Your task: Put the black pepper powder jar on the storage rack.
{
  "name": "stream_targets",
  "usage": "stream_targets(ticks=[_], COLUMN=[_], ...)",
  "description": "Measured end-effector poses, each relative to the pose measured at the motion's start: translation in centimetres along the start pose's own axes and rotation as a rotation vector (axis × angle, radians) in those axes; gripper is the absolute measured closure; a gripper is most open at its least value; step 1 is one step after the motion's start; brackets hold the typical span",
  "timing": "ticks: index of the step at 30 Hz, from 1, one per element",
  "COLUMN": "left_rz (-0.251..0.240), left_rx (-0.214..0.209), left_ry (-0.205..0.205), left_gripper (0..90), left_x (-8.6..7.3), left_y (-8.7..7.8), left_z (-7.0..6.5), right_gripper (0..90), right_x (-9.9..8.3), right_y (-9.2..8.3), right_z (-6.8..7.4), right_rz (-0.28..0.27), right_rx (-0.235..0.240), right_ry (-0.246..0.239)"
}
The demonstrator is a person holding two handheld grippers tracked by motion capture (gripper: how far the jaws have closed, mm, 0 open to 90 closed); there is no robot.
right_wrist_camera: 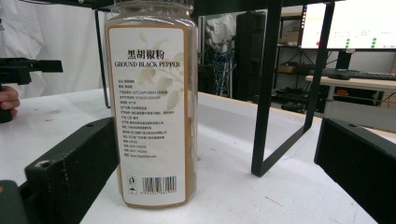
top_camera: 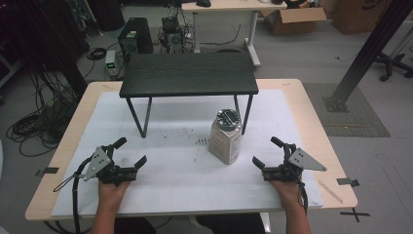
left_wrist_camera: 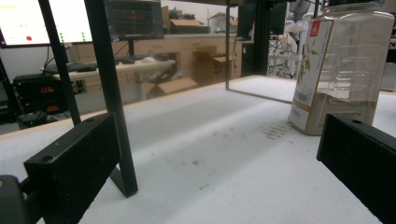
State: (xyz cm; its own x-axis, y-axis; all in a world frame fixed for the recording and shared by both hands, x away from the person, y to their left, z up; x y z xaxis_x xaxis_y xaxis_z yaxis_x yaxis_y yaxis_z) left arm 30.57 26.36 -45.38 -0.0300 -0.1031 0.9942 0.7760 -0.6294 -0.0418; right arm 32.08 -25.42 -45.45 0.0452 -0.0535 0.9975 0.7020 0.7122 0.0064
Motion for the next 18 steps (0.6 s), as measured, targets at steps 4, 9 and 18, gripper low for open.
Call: stream_targets(ticks=[4, 9, 18], left_rz=[0.000, 0.000, -0.005], left_rx=[-0.001, -0.001, 0.003], left_ry=[-0.002, -0.005, -0.001], left_gripper=[0.2, 0.2, 0.2], left_x=[-0.01, -0.01, -0.01], left_y=[-0.01, -0.01, -0.05], left_z=[0.02, 0.07, 0.00], right_gripper=[0.0, 0.0, 0.0], right_x=[0.00, 0.00, 0.00], right_y=[-0.03, -0.04, -0.06], right_z=[0.00, -0.02, -0.03], right_rz=[-0.003, -0.003, -0.004], right_rx=[0.000, 0.001, 0.003], right_ry=[0.001, 0.002, 0.005])
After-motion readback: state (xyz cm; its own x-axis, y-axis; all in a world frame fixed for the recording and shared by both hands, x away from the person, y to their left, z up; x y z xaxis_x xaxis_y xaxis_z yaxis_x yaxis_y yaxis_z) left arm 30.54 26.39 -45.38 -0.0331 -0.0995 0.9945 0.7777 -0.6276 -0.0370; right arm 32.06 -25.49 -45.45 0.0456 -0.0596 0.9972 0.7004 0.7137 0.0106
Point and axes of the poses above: each handheld gripper's, and its own axes: y roughly forward along the jaws, x roughly out of its top, z roughly to its left, the point moved 2 cm from there along y, roughly forward along the jaws, and after that the axes turned 4 degrees about y, right-handed, at the moved point
